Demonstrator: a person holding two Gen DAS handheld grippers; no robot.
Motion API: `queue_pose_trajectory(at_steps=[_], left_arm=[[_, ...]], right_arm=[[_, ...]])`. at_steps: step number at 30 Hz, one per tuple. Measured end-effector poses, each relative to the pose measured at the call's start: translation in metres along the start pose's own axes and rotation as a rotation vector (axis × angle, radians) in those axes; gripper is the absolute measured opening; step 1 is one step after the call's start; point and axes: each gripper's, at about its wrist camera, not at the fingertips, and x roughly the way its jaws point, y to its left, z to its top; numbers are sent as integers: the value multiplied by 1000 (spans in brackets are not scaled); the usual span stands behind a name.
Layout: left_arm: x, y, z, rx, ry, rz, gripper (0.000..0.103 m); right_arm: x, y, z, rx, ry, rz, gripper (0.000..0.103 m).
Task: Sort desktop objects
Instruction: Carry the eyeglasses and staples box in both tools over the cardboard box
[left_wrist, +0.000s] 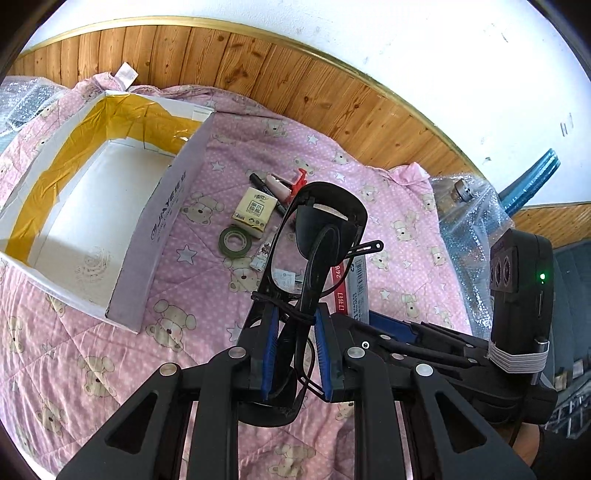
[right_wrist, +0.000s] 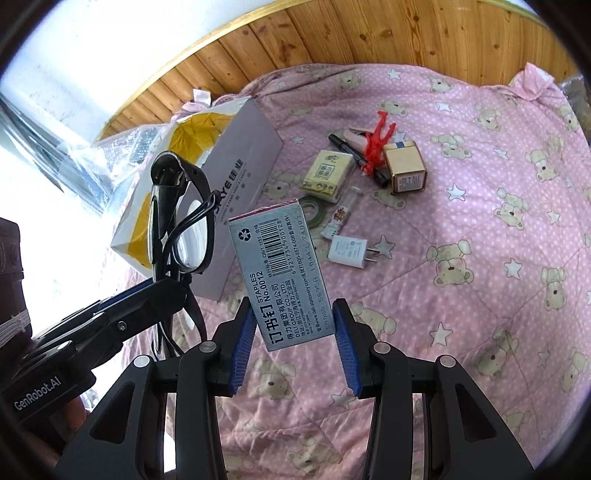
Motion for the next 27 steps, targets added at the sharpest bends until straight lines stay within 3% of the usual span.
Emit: queue_pose_trajectory(at_steps=[10,27], left_arm=[[-20,13,-2,-35,-34,-31,21],[-61,73,12,-148,-98,-41,21]], right_arm=[[-9,25,4,-28,-17,-9,44],[7,95,28,-113,-9,-17,44]])
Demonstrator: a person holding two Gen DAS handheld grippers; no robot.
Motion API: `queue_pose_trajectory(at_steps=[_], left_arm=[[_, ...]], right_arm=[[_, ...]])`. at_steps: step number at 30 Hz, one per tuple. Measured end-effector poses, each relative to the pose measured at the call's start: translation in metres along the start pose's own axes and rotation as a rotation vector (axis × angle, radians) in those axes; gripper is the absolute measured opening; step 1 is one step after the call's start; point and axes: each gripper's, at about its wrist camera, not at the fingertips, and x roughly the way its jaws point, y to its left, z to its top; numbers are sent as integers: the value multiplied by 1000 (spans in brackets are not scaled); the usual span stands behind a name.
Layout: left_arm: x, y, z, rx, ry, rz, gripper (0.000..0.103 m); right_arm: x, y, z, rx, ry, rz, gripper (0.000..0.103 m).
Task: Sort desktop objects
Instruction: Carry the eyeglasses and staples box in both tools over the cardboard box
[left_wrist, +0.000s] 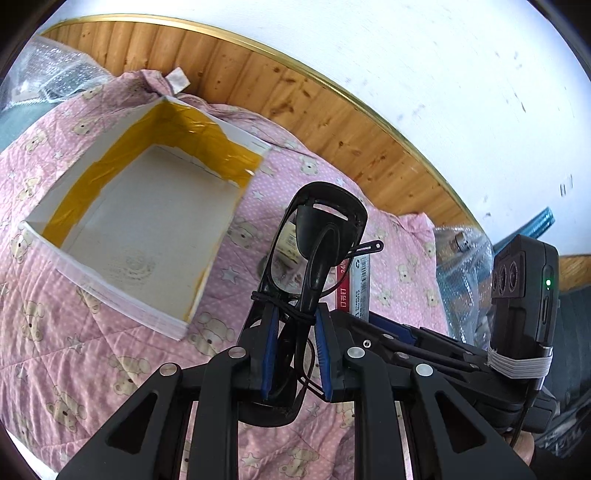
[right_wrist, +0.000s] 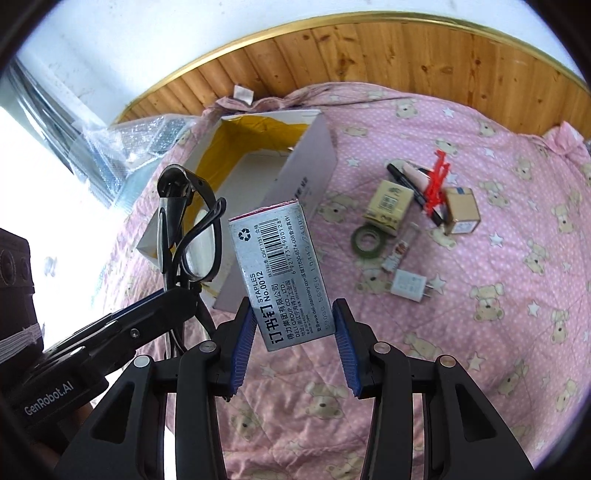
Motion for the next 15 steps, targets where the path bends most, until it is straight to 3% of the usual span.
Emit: queue_pose_trajectory(at_steps=[15], left_arm=[[-25,50,46,-76,-45,-14,21]], right_arm=[[23,62,45,-63,-8,-7,44]])
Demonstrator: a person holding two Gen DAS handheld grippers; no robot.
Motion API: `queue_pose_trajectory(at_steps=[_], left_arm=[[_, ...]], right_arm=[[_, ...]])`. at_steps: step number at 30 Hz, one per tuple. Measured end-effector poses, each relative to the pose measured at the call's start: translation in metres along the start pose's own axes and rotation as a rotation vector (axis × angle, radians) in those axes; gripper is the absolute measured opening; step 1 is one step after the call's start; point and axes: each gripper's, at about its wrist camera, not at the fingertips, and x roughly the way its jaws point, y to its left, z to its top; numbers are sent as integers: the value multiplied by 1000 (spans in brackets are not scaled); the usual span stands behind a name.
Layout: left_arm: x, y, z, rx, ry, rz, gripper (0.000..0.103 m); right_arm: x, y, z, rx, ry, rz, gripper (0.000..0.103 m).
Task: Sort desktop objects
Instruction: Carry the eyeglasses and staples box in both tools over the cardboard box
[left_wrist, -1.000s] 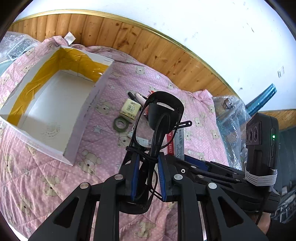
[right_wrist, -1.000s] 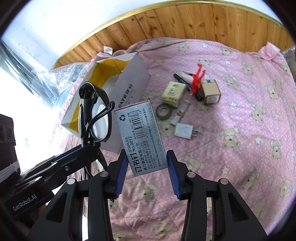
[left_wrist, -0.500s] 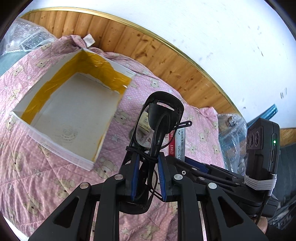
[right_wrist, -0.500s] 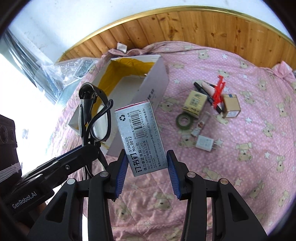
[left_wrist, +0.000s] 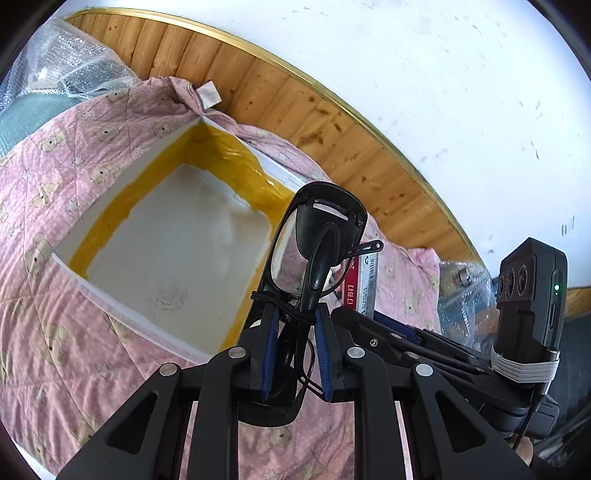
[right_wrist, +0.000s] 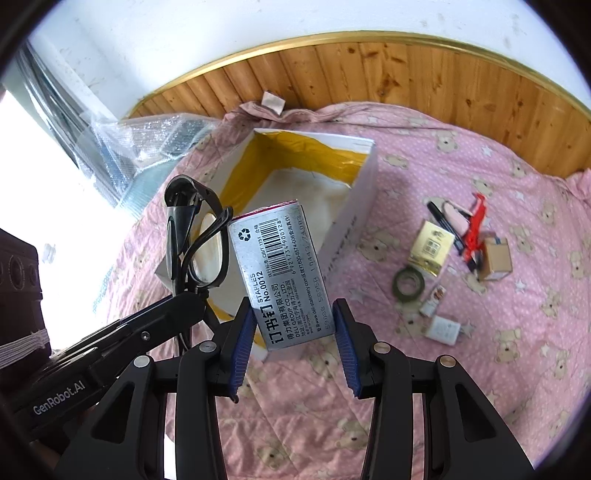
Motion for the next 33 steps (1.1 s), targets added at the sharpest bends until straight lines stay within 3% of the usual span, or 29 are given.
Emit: queue_pose_trajectory(at_steps=[16,33], left_arm=[[9,56,50,-87,-19,12,20],[63,100,88,-121,39,72,21]], right_arm=[[56,41,54,-60,57,2,44],[130,32,87,-46,147,7,45]])
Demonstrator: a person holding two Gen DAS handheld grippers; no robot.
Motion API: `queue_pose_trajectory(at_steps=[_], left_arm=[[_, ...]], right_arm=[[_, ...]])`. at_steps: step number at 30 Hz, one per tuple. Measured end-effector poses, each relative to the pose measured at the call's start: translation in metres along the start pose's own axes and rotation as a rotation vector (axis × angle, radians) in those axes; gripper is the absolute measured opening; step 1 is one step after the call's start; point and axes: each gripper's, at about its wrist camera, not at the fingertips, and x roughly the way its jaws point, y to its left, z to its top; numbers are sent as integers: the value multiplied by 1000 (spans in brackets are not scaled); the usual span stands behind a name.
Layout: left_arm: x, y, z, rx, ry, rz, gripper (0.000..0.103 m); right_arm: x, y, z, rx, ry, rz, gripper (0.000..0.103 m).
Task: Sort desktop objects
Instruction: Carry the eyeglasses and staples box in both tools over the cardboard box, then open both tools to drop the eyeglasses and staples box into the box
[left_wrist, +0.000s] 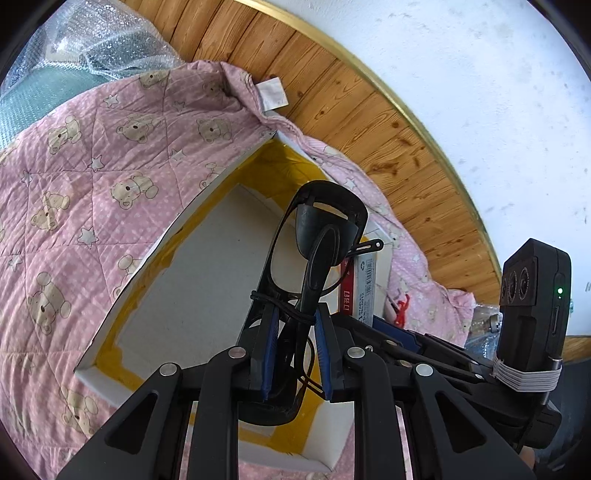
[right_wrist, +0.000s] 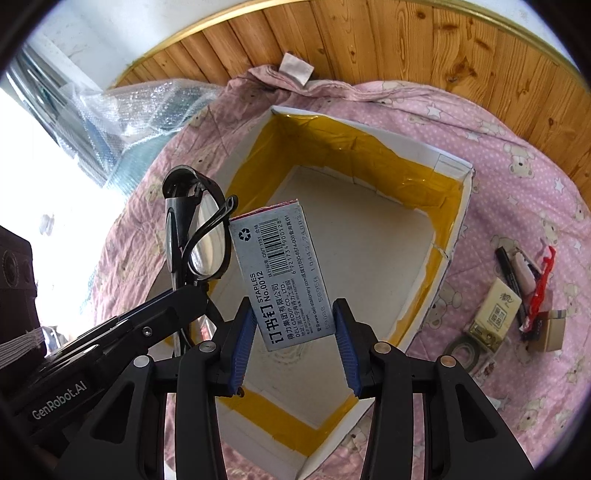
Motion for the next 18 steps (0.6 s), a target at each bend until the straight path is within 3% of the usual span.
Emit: queue_pose_trajectory(at_steps=[2,4,6,7,18], left_arm=[[11,3,3,2,17,19,21],[22,8,5,-10,48,41,28],[27,13,7,-26,53,65,43],[28,14,8,-28,53,76,45],[22,20,7,-29,56,93,45]], right_arm=[[6,-3,3,0,4,5,46],[13,-7,5,-2,13,-12,47],[17,-14,6,19,18,-11,49],[19,-18,6,32,23,1,49],[7,-23,-13,11,12,17,51]])
